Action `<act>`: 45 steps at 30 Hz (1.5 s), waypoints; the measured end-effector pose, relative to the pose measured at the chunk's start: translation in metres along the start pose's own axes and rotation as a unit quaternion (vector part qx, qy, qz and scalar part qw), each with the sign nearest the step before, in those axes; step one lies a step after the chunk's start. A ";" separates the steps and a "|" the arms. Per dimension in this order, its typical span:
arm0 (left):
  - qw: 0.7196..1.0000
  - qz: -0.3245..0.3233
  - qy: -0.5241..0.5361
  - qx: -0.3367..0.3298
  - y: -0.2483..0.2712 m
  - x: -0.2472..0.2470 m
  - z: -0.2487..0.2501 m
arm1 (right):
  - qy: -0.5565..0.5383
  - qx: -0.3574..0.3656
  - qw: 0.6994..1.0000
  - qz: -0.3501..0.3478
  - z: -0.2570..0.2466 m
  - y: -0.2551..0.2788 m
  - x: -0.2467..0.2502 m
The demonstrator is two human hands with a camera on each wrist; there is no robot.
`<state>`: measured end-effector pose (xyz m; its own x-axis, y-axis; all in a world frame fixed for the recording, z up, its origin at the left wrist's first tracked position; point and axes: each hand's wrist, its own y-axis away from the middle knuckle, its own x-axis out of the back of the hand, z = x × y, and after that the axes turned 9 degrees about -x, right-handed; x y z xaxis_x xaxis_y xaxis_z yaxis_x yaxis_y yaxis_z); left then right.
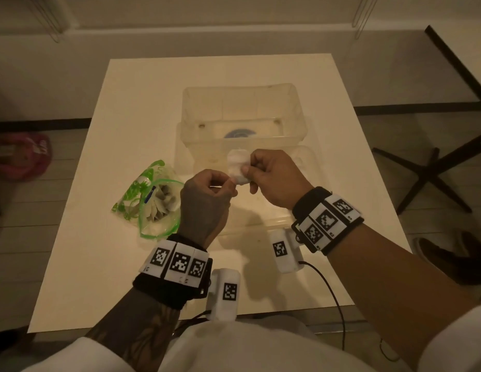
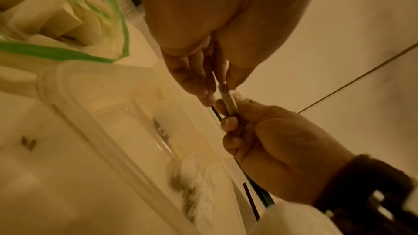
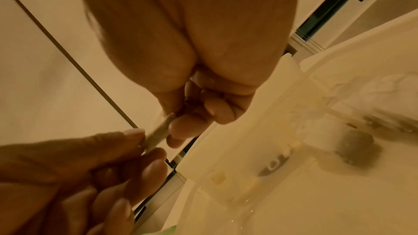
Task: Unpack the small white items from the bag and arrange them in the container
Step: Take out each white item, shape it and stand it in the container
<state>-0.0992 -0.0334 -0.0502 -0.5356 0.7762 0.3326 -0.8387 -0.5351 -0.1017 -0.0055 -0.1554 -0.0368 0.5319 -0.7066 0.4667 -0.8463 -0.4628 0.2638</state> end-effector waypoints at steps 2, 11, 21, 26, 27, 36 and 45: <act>1.000 0.008 0.017 0.009 0.001 -0.004 0.004 | -0.002 -0.001 1.000 -0.001 0.000 0.001 0.000; 0.986 0.027 0.136 0.091 -0.001 -0.005 0.014 | -0.020 0.027 0.999 -0.012 0.000 0.002 -0.003; 0.993 0.006 0.101 0.067 -0.002 -0.002 0.014 | -0.020 0.046 0.998 -0.032 0.000 0.003 -0.003; 0.991 -0.065 0.106 0.045 -0.004 0.009 0.017 | -0.022 0.046 0.998 -0.036 -0.006 0.002 0.009; 0.989 -0.072 0.118 0.043 -0.004 0.010 0.017 | -0.021 0.050 0.998 -0.037 -0.008 0.002 0.010; 0.984 -0.084 0.153 0.045 -0.006 0.012 0.019 | -0.035 0.037 0.997 -0.059 -0.017 0.004 0.016; 0.960 -0.157 0.209 0.103 -0.005 0.010 0.021 | -0.062 0.026 0.996 -0.053 -0.015 0.002 0.018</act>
<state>-0.0981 -0.0298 -0.0265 -0.2890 0.9529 -0.0925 -0.9507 -0.2743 0.1443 0.0017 -0.1613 -0.0145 0.6204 -0.7120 0.3290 -0.7843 -0.5633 0.2599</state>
